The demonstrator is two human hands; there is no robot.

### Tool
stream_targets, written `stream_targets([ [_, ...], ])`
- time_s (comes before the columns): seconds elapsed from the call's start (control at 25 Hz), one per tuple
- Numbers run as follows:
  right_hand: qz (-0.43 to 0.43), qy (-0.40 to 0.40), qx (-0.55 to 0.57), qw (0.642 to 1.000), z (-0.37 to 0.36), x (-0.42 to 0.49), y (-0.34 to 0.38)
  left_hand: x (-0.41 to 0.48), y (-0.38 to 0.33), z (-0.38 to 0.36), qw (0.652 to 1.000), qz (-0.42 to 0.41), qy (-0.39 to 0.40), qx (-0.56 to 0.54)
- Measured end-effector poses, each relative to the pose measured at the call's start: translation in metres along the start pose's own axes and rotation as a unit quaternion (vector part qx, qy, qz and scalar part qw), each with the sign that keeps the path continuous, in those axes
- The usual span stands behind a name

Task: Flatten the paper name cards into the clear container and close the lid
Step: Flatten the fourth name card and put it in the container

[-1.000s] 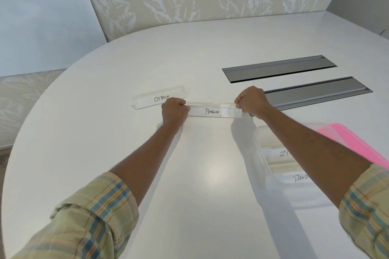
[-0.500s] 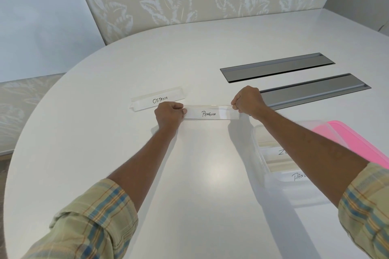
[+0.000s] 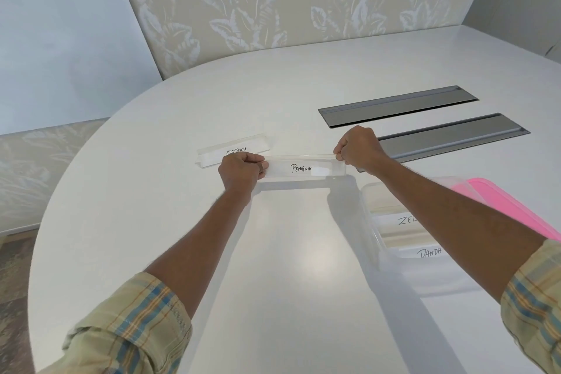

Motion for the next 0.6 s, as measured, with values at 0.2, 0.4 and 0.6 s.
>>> stream_targets([
  [0.2, 0.040, -0.024, -0.007, 0.999, 0.030, -0.012, 0.003, -0.014, -0.025, 0.004, 1.000, -0.006, 0.006, -0.008],
  [0.4, 0.049, -0.049, -0.002, 0.998, 0.061, -0.030, -0.002, -0.038, -0.050, 0.000, 0.999, -0.021, 0.019, -0.022],
  [0.6, 0.043, -0.058, 0.012, 0.997, 0.090, -0.056, -0.024, -0.070, -0.068, -0.012, 0.998, -0.036, 0.047, -0.037],
])
Point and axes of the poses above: each hand's wrist, its own x-axis towards the middle knuckle, its own z-axis out of the back of the hand, y = z × x, the point moved 6 cm from there along x, towards the middle knuckle, and after that the axes turned 15 degrees about -x, right-handed, at the moved point
